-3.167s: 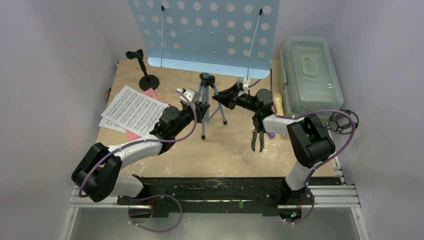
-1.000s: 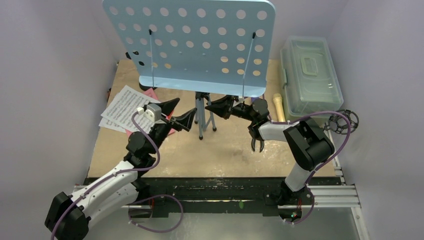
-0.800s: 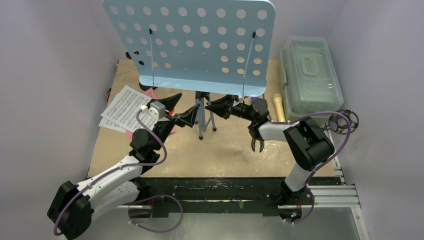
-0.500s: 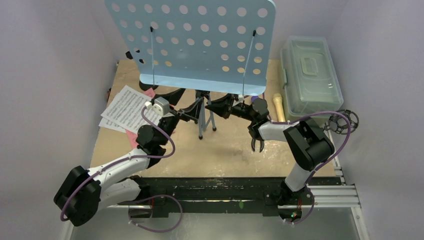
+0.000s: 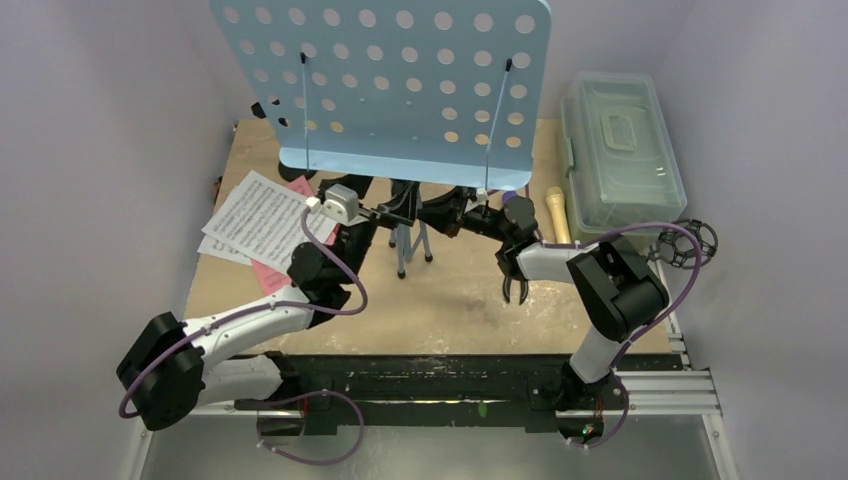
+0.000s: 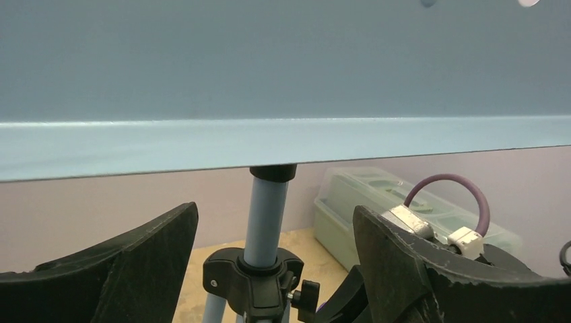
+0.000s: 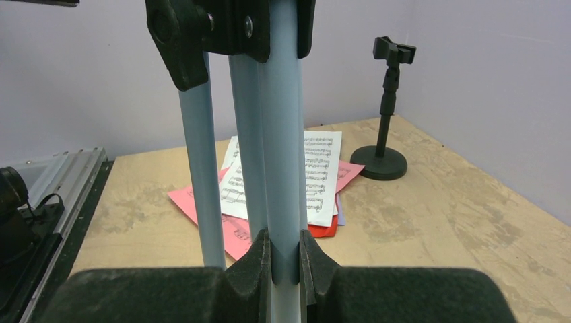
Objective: Pack up the instrument practice props
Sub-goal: Place the music stand at the center of the board.
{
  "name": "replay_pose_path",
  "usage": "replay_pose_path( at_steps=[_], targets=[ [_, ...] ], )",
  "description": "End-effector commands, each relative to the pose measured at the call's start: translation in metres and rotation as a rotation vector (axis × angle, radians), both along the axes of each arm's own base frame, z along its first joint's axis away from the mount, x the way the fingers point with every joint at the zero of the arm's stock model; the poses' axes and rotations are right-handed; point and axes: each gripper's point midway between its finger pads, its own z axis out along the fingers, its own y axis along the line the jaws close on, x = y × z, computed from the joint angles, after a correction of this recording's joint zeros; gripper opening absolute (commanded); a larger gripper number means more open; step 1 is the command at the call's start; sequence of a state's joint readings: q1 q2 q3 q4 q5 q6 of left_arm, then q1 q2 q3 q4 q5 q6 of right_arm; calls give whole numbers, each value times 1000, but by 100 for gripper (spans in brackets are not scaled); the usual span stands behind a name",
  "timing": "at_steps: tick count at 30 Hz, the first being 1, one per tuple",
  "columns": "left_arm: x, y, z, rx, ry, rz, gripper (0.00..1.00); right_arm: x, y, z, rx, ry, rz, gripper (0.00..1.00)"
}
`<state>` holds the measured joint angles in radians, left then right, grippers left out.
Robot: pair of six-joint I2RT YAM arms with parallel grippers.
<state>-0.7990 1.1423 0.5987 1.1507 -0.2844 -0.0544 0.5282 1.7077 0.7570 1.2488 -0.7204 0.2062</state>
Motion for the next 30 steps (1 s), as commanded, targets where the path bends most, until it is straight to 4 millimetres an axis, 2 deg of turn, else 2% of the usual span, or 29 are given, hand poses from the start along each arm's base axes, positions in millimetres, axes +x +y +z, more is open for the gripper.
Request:
replay_pose_path(
  at_steps=[1,8,12,16,20,24,26,29,30],
  targets=[
    [14,5,4,11,37,155,83,9,-1,20,47,16,-40,0],
    [27,10,5,15,94,275,72,9,-1,21,47,13,-42,0],
    [30,5,8,23,89,273,65,9,-1,20,44,13,-42,0],
    [34,-3,8,36,89,261,51,8,0,19,38,11,-36,0],
    [37,-9,6,56,88,251,49,8,0,18,33,8,-31,0],
    [39,-14,6,82,85,249,42,6,1,19,31,1,-26,0],
    [40,-16,7,92,84,249,33,6,1,19,27,-2,-22,0],
    [43,-16,8,111,93,260,6,3,1,19,21,-16,-11,0],
    [43,-16,9,119,97,266,0,1,1,19,16,-20,0,6]
  ],
)
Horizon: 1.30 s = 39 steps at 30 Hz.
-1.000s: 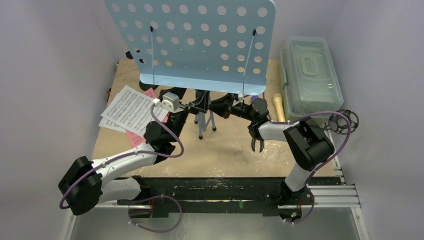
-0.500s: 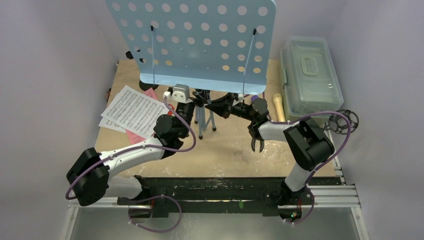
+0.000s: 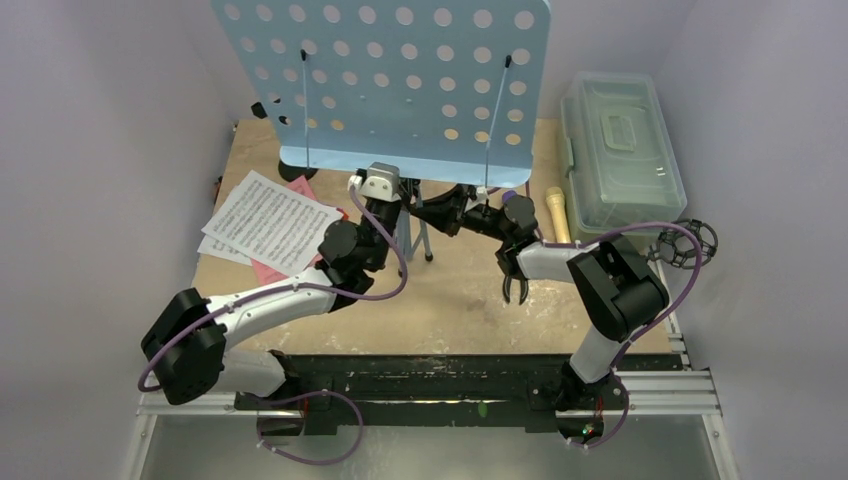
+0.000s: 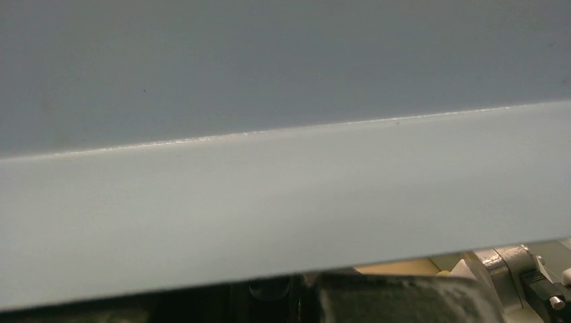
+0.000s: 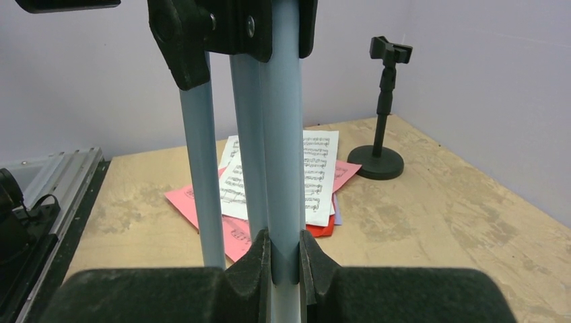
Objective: Pack up the instrument practice props
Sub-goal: Place the music stand at the center of the board.
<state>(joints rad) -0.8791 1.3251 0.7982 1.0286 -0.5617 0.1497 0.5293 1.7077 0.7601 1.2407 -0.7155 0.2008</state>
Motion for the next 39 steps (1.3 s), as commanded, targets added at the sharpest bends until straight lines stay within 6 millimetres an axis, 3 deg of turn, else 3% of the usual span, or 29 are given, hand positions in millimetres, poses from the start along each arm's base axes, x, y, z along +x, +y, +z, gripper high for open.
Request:
replay_pose_path(
  at_steps=[1,4,7,14,18,25,33,39],
  targets=[
    [2,1,25,-23,-21,18,0,-3,1,20,15,-31,18,14],
    [1,4,36,-19,-31,28,0,-15,2,26,11,-68,71,49],
    [3,5,50,-24,-46,33,0,-26,0,37,12,-98,116,74],
    [11,12,82,-69,-84,-2,0,-34,-18,57,-13,-130,154,95],
    [17,15,93,-78,-101,-24,0,-36,-26,47,-89,-105,180,99],
    [24,21,111,-116,-140,-62,0,-48,-47,13,-218,-121,214,99],
    [37,7,136,-80,-172,-133,0,-71,-77,-9,-368,-123,284,99],
    [49,-4,134,-28,-141,-168,0,-94,-98,-18,-437,-140,307,99]
  ],
)
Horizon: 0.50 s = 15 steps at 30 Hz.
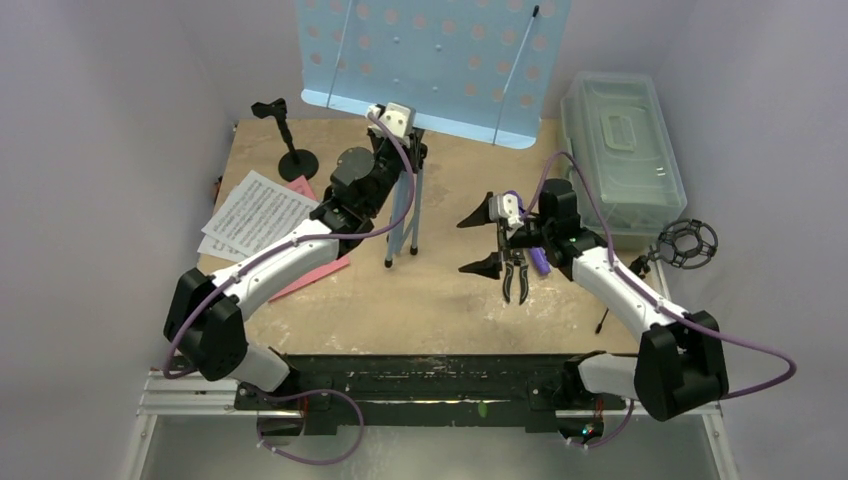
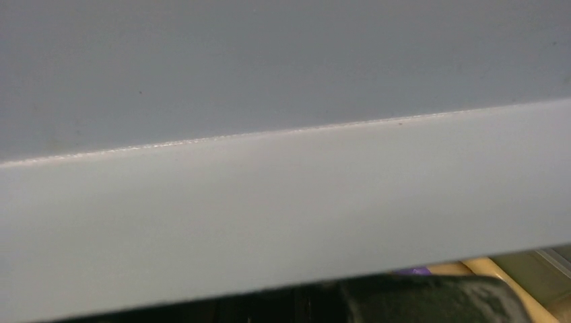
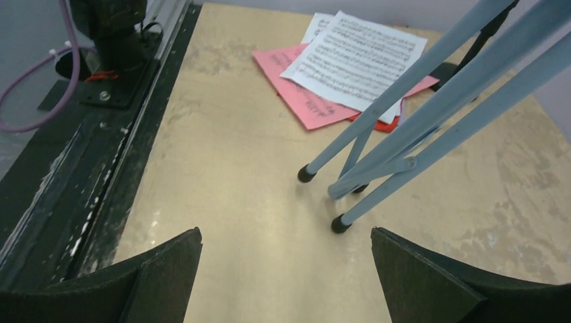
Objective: Pack up the instrument practice props
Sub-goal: Place the music stand at the center of the board.
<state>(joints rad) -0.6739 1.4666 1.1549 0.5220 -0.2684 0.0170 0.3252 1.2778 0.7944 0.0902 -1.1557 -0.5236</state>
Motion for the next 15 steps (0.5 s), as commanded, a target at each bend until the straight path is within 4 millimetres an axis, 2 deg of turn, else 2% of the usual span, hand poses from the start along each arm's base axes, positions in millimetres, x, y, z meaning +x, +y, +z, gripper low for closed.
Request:
replay_pose_path(
  at_steps=[1,9,15],
  targets=[
    [-25,11,133,-213,-291,-70,0,-26,-15,1,-49,-42,72,99],
    [-19,4,137,-211,-279,-104,0,-29,-31,11,-42,-62,45,99],
    [-7,-5,137,-173,-257,-139,0,-31,-36,14,-34,-72,37,99]
  ],
)
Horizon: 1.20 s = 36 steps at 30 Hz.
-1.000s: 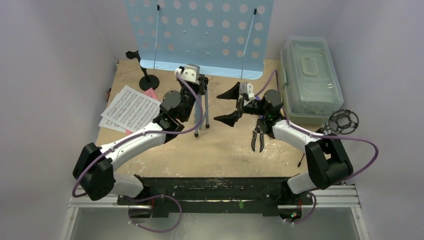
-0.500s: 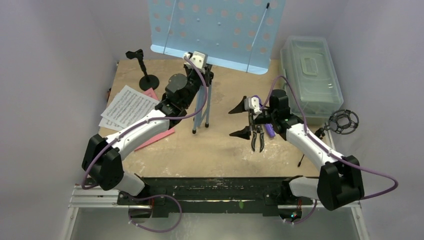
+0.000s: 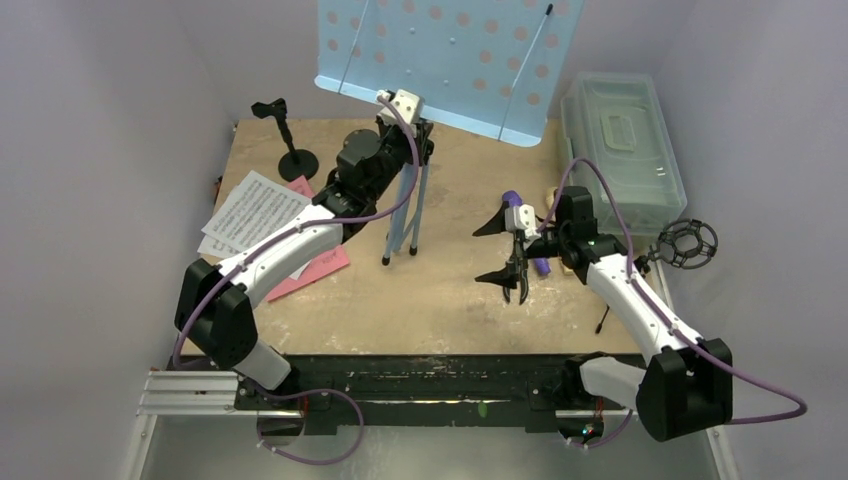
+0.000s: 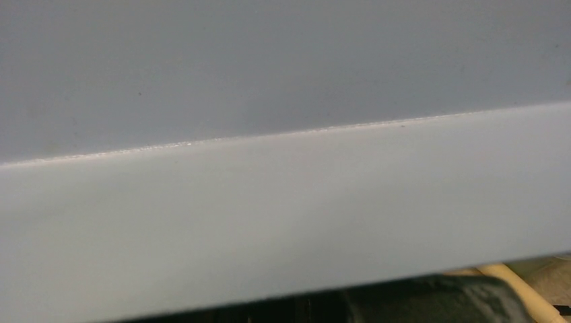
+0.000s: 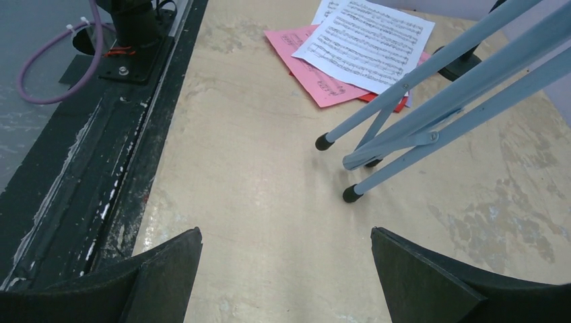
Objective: Pack up the instrument practice props
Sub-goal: Place the music stand at the center of the board.
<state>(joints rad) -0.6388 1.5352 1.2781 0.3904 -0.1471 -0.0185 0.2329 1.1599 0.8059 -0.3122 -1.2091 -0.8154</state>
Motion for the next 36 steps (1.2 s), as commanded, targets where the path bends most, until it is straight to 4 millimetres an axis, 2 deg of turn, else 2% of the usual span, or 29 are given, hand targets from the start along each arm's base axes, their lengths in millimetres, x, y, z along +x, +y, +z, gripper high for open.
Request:
replay_pose_path(
  at_steps=[1,7,10,17,26,27,36],
  targets=[
    [-20,12,140,-215,-307,-53,0,-4,-2,21,31,-58,26,99],
    [-8,8,143,-184,-291,-74,0,-3,-5,20,34,-63,19,99],
    [0,5,138,-166,-259,-86,0,-3,-5,20,34,-66,18,99],
    [5,-4,129,-156,-232,-136,0,-1,-7,17,33,-64,11,99],
    [5,-2,148,-172,-257,-155,0,-1,-8,15,33,-63,9,99],
    [1,-2,159,-187,-264,-171,0,-1,-8,14,33,-62,11,99],
    [-4,-3,167,-196,-255,-196,0,-2,-8,13,35,-59,12,99]
  ],
)
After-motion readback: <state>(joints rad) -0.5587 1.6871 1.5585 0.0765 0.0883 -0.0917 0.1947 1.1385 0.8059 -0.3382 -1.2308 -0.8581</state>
